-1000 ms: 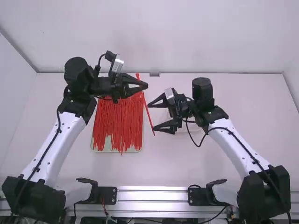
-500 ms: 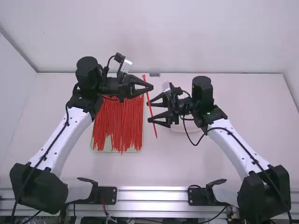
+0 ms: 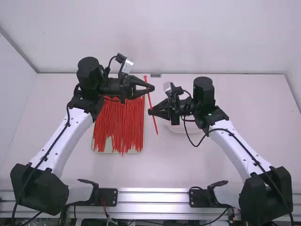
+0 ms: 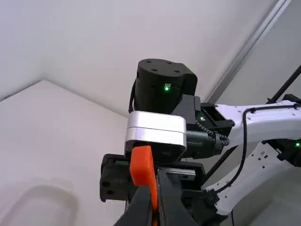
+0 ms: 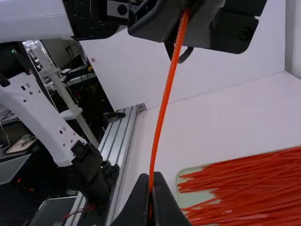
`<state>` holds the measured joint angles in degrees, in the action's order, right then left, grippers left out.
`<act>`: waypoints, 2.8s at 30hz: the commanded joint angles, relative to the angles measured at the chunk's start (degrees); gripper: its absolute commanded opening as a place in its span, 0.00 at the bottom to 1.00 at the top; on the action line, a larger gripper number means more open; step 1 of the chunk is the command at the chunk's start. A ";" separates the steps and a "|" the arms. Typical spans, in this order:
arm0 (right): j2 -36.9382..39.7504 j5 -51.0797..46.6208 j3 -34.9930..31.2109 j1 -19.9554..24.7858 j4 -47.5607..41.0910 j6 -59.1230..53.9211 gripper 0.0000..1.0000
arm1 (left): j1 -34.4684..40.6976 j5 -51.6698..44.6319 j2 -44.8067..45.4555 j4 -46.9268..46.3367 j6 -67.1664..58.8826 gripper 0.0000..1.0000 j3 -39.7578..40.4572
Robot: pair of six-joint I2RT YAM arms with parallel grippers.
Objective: Fasten the cable tie
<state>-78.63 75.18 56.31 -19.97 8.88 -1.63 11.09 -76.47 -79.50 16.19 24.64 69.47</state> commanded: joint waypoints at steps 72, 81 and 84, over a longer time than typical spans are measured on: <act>-0.04 -6.21 1.79 -2.99 20.28 15.10 0.00 | -3.98 3.15 0.09 32.33 22.49 0.01 1.31; -0.04 -6.05 1.79 -2.16 20.35 17.14 0.98 | -4.46 7.17 -0.04 21.00 21.81 0.01 1.29; -0.04 -6.01 1.79 -2.12 20.70 21.09 0.98 | -5.77 8.09 -0.83 17.05 22.10 0.01 1.29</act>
<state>-78.63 68.66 56.40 -22.26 29.41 16.25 6.55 -70.13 -79.61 33.43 46.76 69.47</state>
